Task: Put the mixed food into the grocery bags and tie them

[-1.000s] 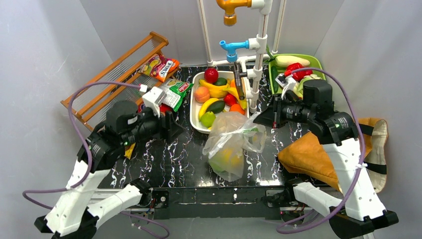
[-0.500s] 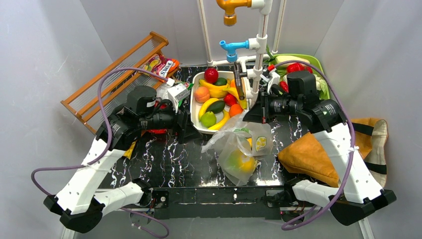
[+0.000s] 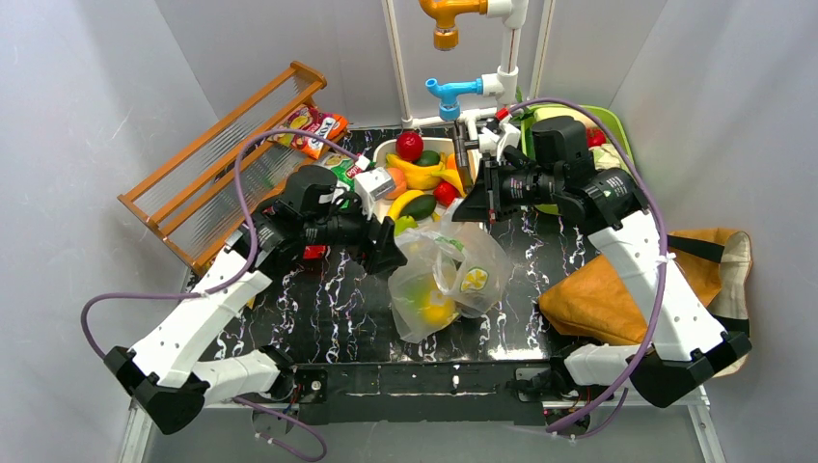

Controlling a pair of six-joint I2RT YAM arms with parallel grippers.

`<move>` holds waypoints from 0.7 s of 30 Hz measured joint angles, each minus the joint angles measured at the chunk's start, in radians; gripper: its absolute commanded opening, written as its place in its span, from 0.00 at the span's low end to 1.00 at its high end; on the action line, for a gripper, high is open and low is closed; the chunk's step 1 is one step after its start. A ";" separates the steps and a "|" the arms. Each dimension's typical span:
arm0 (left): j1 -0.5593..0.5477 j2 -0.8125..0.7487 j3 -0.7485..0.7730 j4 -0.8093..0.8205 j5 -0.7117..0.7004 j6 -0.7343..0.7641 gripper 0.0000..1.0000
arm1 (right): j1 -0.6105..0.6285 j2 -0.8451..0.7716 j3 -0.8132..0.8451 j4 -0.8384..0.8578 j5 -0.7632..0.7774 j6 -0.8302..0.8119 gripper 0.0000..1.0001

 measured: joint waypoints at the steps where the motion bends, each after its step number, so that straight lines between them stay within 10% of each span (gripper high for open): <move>1: -0.001 0.010 0.000 0.008 -0.008 0.012 0.70 | 0.002 0.003 0.001 0.000 0.000 0.000 0.01; 16: -0.018 0.080 -0.025 0.074 -0.097 0.154 0.46 | 0.014 0.005 0.007 0.000 0.006 0.002 0.01; 21: -0.027 0.085 -0.061 0.105 -0.126 0.162 0.18 | 0.014 0.005 0.009 0.000 0.007 0.003 0.01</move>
